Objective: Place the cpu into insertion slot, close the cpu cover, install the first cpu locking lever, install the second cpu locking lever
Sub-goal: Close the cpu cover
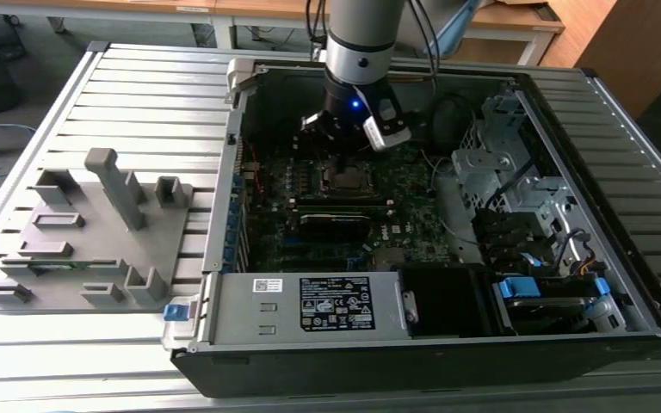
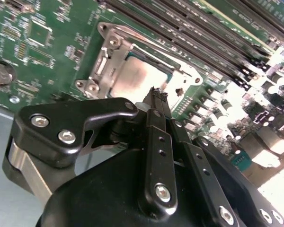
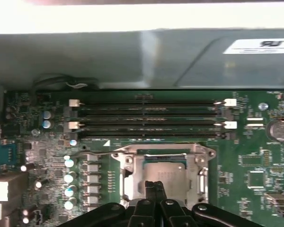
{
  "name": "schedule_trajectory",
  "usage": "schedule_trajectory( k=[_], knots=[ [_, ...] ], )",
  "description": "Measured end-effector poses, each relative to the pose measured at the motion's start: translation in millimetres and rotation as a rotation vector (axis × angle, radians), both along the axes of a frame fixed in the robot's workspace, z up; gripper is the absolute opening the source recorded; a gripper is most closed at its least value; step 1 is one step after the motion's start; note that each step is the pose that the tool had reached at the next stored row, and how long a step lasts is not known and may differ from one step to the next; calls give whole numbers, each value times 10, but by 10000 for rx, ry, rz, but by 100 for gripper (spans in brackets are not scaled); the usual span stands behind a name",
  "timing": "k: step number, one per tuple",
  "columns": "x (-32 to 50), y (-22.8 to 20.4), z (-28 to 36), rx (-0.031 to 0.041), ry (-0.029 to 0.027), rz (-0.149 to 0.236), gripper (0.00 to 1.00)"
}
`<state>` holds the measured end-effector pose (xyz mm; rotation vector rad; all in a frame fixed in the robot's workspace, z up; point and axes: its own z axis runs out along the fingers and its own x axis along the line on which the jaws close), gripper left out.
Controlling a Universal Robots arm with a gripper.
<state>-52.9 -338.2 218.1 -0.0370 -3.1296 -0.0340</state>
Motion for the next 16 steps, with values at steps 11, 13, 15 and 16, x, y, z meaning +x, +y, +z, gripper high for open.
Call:
schedule_trajectory(
  k=[11, 13, 15, 16],
  knots=[
    [-141, 0, -100, -1, -33, 0, 11],
    [-141, 0, -101, -3, -32, 1, 11],
    [-142, 1, -106, 2, -35, 0, 11],
    [-141, 1, -115, 2, -35, 0, 11]
  ],
)
